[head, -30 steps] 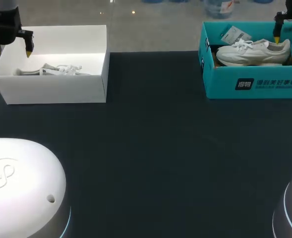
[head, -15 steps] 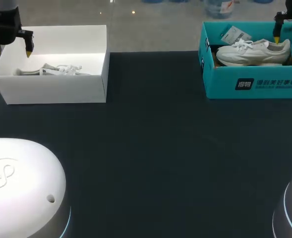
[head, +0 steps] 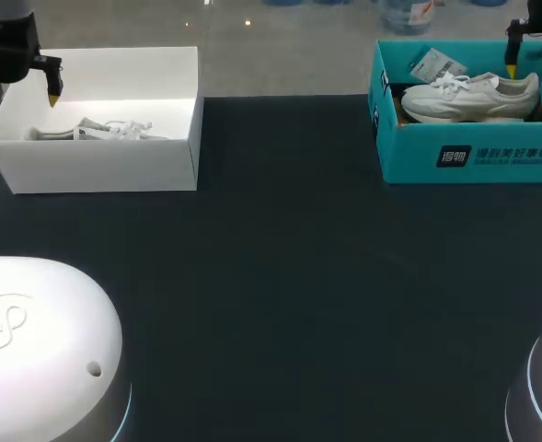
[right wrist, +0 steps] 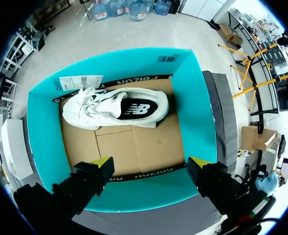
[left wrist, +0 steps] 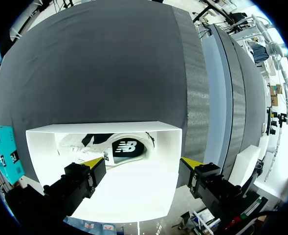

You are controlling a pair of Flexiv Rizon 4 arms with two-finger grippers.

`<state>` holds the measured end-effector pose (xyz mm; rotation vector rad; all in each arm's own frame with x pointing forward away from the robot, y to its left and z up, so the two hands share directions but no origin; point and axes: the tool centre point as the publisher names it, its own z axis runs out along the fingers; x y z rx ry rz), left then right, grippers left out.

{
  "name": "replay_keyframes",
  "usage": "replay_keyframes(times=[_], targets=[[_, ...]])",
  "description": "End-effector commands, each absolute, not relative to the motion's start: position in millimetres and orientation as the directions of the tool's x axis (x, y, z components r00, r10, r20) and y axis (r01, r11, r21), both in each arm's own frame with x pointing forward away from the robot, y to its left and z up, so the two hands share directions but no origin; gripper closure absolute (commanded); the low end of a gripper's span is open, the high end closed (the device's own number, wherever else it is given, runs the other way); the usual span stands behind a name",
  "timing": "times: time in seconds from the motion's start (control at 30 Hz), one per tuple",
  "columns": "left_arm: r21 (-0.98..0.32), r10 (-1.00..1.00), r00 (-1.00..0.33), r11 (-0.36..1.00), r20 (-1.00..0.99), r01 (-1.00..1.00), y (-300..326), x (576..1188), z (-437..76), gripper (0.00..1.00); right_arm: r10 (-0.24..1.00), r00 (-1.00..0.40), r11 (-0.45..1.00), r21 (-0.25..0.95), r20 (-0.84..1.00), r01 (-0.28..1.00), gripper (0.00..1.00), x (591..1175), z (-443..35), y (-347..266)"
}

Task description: Take the shoe out of the shoebox, open the shoe tongue, remove and reinsert the insole, then place the shoe into the shoebox

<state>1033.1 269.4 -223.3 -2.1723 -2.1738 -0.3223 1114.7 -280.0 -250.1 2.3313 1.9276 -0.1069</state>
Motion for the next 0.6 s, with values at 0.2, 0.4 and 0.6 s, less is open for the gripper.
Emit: replay_keyframes(times=[0.2,0.4,0.6], targets=[[0.110,0.983,-0.010,-0.010,0.183,0.994,270,1033,-223,0.00,0.970,0.211,-0.212,0.005,-0.117,0.977,0.00,1147,-274,-297],[0.110,0.983,-0.010,-0.010,0.183,0.994,270,1033,-223,0.00,0.970,0.219,-0.220,0.005,-0.109,0.975,0.00,1155,-283,-300],[0.110,0.983,-0.010,-0.010,0.183,0.994,270,1033,-223,0.00,0.966,0.240,-0.239,0.020,-0.099,0.971,0.00,1162,-292,-308]])
